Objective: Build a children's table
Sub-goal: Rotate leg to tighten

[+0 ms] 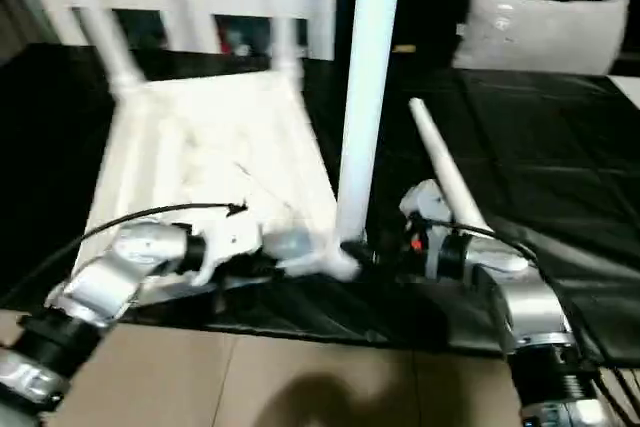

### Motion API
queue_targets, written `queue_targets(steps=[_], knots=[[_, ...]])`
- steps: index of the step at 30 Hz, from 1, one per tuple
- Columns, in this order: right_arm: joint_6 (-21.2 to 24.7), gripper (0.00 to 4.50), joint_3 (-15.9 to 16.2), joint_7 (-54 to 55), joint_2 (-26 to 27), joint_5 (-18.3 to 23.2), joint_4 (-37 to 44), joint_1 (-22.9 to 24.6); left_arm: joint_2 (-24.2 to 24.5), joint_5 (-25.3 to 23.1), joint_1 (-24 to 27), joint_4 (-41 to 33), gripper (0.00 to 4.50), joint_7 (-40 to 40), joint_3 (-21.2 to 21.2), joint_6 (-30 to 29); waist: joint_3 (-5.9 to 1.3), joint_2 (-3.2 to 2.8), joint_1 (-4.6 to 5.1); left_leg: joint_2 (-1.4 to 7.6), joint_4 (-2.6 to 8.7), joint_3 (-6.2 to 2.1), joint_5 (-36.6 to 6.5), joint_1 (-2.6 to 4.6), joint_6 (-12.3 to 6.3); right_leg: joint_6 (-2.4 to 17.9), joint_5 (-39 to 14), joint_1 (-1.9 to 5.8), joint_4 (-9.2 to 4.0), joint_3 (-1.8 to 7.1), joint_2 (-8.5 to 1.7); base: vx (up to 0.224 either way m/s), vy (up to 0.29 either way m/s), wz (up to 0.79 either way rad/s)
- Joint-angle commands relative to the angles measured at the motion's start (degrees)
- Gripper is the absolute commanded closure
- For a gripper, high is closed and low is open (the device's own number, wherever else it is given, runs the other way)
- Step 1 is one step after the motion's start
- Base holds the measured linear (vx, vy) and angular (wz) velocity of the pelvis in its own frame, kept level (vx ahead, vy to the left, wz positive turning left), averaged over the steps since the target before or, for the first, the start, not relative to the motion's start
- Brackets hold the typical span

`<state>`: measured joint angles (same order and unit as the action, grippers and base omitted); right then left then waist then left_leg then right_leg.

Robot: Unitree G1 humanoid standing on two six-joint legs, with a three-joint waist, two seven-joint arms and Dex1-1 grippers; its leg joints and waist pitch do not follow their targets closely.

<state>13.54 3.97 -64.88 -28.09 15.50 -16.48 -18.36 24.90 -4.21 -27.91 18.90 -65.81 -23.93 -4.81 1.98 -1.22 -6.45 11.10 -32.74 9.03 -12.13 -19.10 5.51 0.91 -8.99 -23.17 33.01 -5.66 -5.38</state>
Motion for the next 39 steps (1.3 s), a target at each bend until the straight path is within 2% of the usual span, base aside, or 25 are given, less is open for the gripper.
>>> queue_targets(steps=[1, 4, 6, 7, 8, 9, 11, 14, 18, 20, 23, 28, 31, 32, 34, 35, 36, 37, 38, 39], knots=[[0.2, 0.91, 0.8, -2.1, -0.8, 0.3, 0.3, -1.6, 0.9, -2.0, 0.4, 1.9, 4.5, -3.8, -5.0, 1.1, -3.02, 0.76, 0.06, 1.88, 3.57, 0.33, -7.9, -0.76, -5.4, 10.8, -15.6, 3.33, -3.3, 2.75, -3.03, 0.0, 0.0, 0.0], [0.5, 1.28, 2.1, -4.5, -1.2, 0.3, 0.5, -1.9, 1.5, -2.3, -0.2, 2.8, 4.5, -5.3, -5.6, 2.8, -3.01, 0.77, -0.12, 1.86, 3.52, 0.4, -7.6, -0.77, -5.29, 11.1, -15.2, 3.35, -3.14, 2.74, -3.04, 0.0, 0.0, 0.0], [0.6, 1.3, 2.9, -5.9, -1.5, 0.6, 0.5, -2.0, 1.6, -2.4, -0.4, 3.5, 4.5, -6.2, -5.8, 4.1, -3.01, 0.77, -0.32, 1.82, 3.48, 0.42, -7.5, -0.81, -5.18, 10.8, -15.9, 3.41, -3.26, 2.73, -3.12, 0.0, 0.0, 0.0], [0.6, 1.3, 2.9, -5.9, -1.5, 0.6, 0.5, -2.0, 1.6, -2.4, -0.4, 3.5, 4.5, -6.2, -5.8, 4.1, -3.01, 0.75, -0.37, 1.85, 3.5, 0.39, -7.5, -0.78, -5.1, 10.8, -16.0, 3.39, -3.25, 2.73, -3.12, 0.0, 0.0, 0.0], [0.6, 1.6, 3.0, -6.2, -1.5, 0.7, 0.6, -2.0, 1.6, -2.5, -0.5, 3.7, 4.5, -6.3, -5.8, 4.4, -3.09, 0.83, -0.4, 1.86, 3.47, 0.4, -7.3, -0.79, -5.01, 10.8, -15.6, 3.43, -3.17, 2.74, -3.12, 0.0, 0.0, 0.0], [0.6, 1.7, 3.0, -6.4, -1.5, 0.8, 0.6, -2.1, 1.6, -2.6, -0.5, 3.9, 4.5, -6.5, -5.8, 4.6, -3.12, 0.81, -0.42, 1.87, 3.45, 0.39, -7.0, -0.83, -5.0, 10.9, -15.1, 3.44, -3.08, 2.75, -3.13, 0.0, 0.0, 0.0], [1.0, 1.7, 3.4, -7.2, -1.5, 1.1, 0.8, -2.0, 1.6, -2.8, -0.8, 4.7, 4.5, -6.5, -5.8, 5.5, -3.16, 0.81, -0.48, 1.84, 3.4, 0.42, -6.7, -0.79, -4.95, 10.9, -14.8, 3.44, -3.07, 2.75, -3.08, 0.0, 0.0, 0.0], [1.4, 2.05, 3.6, -7.7, -1.6, 1.2, 1.2, -1.7, 1.6, -2.8, -0.8, 5.0, 4.5, -6.6, -5.8, 5.8, -3.14, 0.74, -0.71, 1.84, 3.39, 0.44, -6.9, -0.79, -4.97, 10.9, -15.0, 3.45, -3.08, 2.72, -3.04, 0.0, 0.0, 0.0], [2.2, 2.25, 3.8, -8.2, -1.7, 1.6, 2.2, -0.9, 1.6, -2.6, -0.7, 5.3, 4.5, -6.8, -5.7, 6.1, -3.12, 0.77, -0.97, 1.87, 3.44, 0.45, -7.3, -0.68, -4.58, 10.3, -16.3, 3.4, -3.2, 2.74, -3.09, 0.0, 0.0, 0.0], [2.8, 2.37, 4.2, -8.2, -1.7, 1.9, 2.9, 0.1, 1.5, -2.2, -0.3, 5.2, 4.5, -7.1, -5.4, 5.9, -3.13, 0.62, -1.18, 1.92, 3.46, 0.4, -7.3, -0.67, -4.42, 10.0, -16.5, 3.39, -3.19, 2.77, -3.11, 0.0, 0.0, 0.0], [3.9, 2.44, 4.1, -7.9, -1.3, 2.8, 4.0, 1.1, 1.2, -1.6, 0.2, 4.8, 4.5, -7.3, -5.1, 5.3, -3.22, 0.68, -1.45, 1.95, 3.44, 0.42, -7.2, -0.64, -4.38, 10.0, -15.6, 3.39, -3.11, 2.8, -3.08, 0.0, 0.0, 0.0], [5.5, 2.46, 3.2, -3.1, 1.1, 3.0, 5.9, 2.8, -0.3, 0.3, 1.1, 2.7, 4.5, -6.2, -3.8, 0.7, -3.11, 0.45, -1.39, 1.94, 3.56, 0.38, -7.6, -0.73, -3.82, 10.2, -15.6, 3.44, -3.2, 2.8, -3.12, 0.0, 0.0, 0.0], [6.4, 2.46, 2.8, 3.6, 3.7, 1.0, 6.6, 3.2, -1.8, 0.6, 1.5, 1.6, 4.5, -3.4, -2.6, -3.2, -2.75, 0.49, -0.84, 1.62, 4.0, 0.27, -10.5, -0.71, -2.55, 8.0, -21.9, 3.43, -3.87, 2.62, -3.02, 0.0, 0.0, 0.0], [7.2, 2.46, 2.2, 10.0, 6.4, -1.1, 5.9, 2.9, -3.9, 1.1, 1.5, 1.0, 4.5, 0.2, -1.1, -6.5, -2.67, 0.43, -0.71, 1.5, 4.05, 0.28, -11.4, -0.58, -2.44, 7.3, -23.9, 3.3, -4.23, 2.58, -2.99, 0.0, 0.0, 0.0], [9.1, 2.47, 1.2, 23.5, 12.3, -5.5, 3.7, 2.1, -9.8, 2.5, 0.9, 0.2, 4.5, 9.5, 2.7, -14.8, -2.14, 0.38, 0.46, 1.28, 4.1, 0.3, -14.1, -0.41, -0.59, 5.6, -29.8, 2.91, -4.9, 2.36, -2.94, 0.0, 0.0, 0.0], [9.6, 2.47, 1.0, 26.1, 13.5, -6.2, 3.1, 1.8, -11.2, 3.0, 0.6, 0.0, 4.5, 11.4, 3.5, -16.7, -2.13, 0.76, 1.09, 0.82, 3.98, 0.01, -15.3, -0.27, 0.03, 3.4, -35.1, 2.9, -5.71, 1.71, -3.05, -0.057, -0.002, -0.06], [10.1, 2.49, 0.5, 28.9, 14.9, -6.7, 2.2, 1.4, -12.7, 3.3, 0.3, 0.0, 4.5, 13.3, 4.3, -18.2, -2.05, 0.65, 1.82, 0.39, 3.81, -0.19, -16.2, -0.28, 0.26, 1.4, -38.5, 2.8, -6.36, 1.2, -2.98, -0.058, 0.008, -0.12], [10.1, 2.5, -0.7, 35.0, 17.9, -7.7, -0.9, -0.2, -15.8, 4.0, -0.6, 0.1, 4.5, 17.1, 5.8, -20.4, -2.0, 0.72, 2.15, 0.21, 3.71, -0.36, -17.0, -0.47, 0.02, 0.3, -39.7, 2.83, -6.65, 0.88, -2.86, -0.058, 0.008, -0.12], [10.0, 2.5, -0.9, 35.7, 18.3, -7.8, -1.2, -0.4, -16.2, 4.0, -0.6, 0.1, 4.5, 17.5, 6.0, -20.7, -1.92, 0.5, 2.9, 0.05, 3.52, -0.32, -18.4, -0.26, -0.4, -0.6, -40.9, 2.36, -7.36, 0.59, -2.72, 0.0, 0.0, 0.0], [9.7, 2.5, -1.7, 39.7, 20.0, -8.5, -3.5, -1.6, -18.2, 4.2, -1.3, 0.3, 4.5, 20.0, 7.0, -21.7, -2.19, 0.35, 3.56, 0.08, 3.37, -0.64, -19.4, -0.05, -0.78, -0.5, -39.9, 2.36, -7.58, 0.11, -2.74, 0.0, 0.0, 0.0]])
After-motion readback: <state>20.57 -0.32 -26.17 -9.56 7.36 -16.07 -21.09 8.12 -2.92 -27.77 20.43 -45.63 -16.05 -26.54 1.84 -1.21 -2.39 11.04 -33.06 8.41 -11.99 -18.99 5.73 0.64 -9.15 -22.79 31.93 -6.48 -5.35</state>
